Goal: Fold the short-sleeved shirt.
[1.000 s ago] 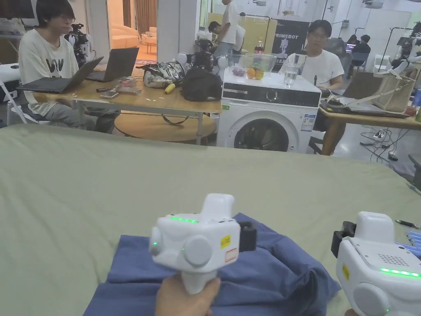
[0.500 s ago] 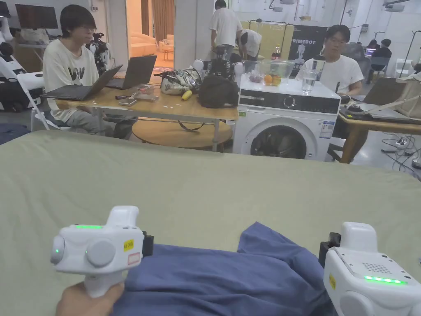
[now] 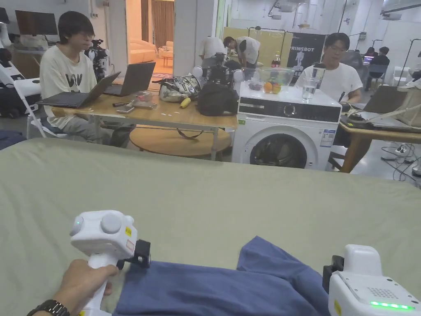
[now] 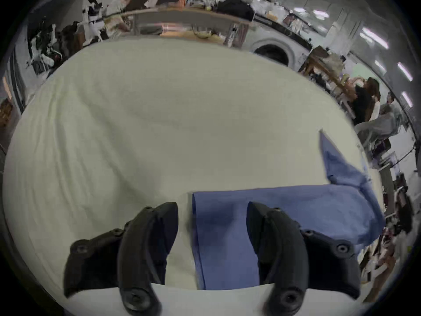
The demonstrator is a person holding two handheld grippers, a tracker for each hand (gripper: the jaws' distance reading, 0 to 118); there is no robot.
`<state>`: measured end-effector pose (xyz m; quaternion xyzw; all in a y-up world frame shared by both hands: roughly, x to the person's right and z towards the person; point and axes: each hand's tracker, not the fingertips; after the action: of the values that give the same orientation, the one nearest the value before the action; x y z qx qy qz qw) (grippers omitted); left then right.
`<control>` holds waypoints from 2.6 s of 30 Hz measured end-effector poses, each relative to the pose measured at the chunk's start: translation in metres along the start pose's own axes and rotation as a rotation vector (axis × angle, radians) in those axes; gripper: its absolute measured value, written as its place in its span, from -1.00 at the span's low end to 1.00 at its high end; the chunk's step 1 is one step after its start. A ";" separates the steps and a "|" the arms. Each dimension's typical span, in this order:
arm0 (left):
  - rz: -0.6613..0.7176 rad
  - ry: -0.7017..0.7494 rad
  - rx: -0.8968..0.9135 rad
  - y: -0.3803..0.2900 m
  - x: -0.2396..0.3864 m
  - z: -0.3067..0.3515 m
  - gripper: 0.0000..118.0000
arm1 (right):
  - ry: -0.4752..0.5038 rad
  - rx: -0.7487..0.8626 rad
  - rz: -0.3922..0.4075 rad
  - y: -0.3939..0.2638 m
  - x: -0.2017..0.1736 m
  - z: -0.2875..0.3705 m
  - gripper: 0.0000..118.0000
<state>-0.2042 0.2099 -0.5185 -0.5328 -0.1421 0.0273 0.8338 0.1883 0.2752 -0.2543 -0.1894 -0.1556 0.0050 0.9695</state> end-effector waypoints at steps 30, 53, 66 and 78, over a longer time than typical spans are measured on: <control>-0.089 -0.001 0.260 -0.075 0.006 0.066 -1.00 | 0.141 -0.669 0.039 -0.031 0.047 -0.193 -0.22; -0.066 -0.027 0.530 -0.001 -0.001 0.203 -1.00 | 0.111 -0.112 -0.021 0.126 0.079 -0.059 -1.00; -0.090 0.035 0.640 0.077 0.003 0.298 -1.00 | 0.082 0.052 -0.024 0.234 0.046 -0.027 -1.00; -0.098 0.080 0.785 0.152 0.011 0.369 -1.00 | 0.040 0.182 0.023 0.345 0.027 -0.042 -1.00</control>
<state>-0.2756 0.6031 -0.5081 -0.1665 -0.1135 0.0189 0.9793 0.2442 0.5822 -0.4108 -0.1024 -0.1328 0.0265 0.9855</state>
